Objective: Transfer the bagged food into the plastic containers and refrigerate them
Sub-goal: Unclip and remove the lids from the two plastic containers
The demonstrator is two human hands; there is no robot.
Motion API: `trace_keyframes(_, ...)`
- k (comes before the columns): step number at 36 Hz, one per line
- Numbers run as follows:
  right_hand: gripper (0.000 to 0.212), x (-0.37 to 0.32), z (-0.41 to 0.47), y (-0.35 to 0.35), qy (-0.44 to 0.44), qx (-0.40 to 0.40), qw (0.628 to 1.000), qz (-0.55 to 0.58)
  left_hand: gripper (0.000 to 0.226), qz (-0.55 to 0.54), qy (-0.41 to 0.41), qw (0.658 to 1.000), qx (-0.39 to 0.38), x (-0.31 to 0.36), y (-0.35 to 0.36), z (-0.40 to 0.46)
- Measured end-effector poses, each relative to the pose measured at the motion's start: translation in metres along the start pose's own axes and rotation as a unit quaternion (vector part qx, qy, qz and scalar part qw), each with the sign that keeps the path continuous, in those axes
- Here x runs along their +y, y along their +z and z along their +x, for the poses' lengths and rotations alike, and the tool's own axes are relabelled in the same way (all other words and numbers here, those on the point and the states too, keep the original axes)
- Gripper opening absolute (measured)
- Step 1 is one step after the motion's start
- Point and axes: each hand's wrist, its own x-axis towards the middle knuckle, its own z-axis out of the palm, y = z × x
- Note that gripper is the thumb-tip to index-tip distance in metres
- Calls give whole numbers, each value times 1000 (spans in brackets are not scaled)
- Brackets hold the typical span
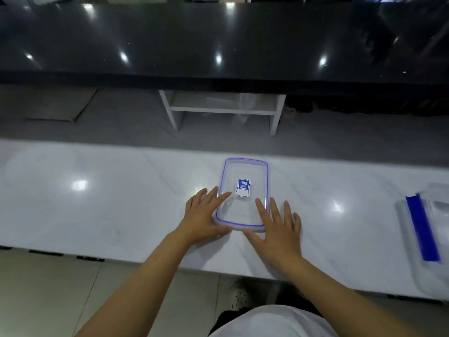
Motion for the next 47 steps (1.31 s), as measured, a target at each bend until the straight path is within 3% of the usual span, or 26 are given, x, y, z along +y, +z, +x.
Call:
trace_keyframes(8,86,4,1,-10,-10,-25,1000,-8,108,19,-6,999,-37,1,-7,-1)
trace_keyframes(11,86,13,-5,-32,-7,-47,999,14,107,-42,-20,998,-29,13,-20,-10)
trace_keyframes(15,83,40,-41,-82,-8,-14,999,39,99,-154,20,988,29,53,-28,-24)
trace_keyframes(18,77,70,-82,-131,27,-10,989,144,91,-273,46,960,31,100,-19,-27)
trace_keyframes(21,69,103,-120,-179,100,32,956,274,76,-393,43,918,-18,153,4,-24)
trace_keyframes(24,62,149,-141,-210,190,123,895,385,64,-481,34,872,-84,205,28,-15)
trace_keyframes(28,52,228,-162,-221,310,219,800,464,63,-544,-9,820,-176,268,59,0)
trace_keyframes(30,44,267,-168,-220,352,231,776,469,58,-552,-27,806,-211,298,72,8)
trace_keyframes(36,49,338,-161,-223,398,150,724,543,56,-576,-100,774,-245,364,100,20)
trace_keyframes(40,44,354,-145,-224,383,103,697,598,65,-570,-127,779,-229,392,112,23)
trace_keyframes(44,26,356,-129,-218,325,50,720,611,56,-565,-158,784,-203,407,120,26)
trace_keyframes(47,31,352,-109,-218,269,-7,739,617,53,-578,-193,779,-146,412,119,27)
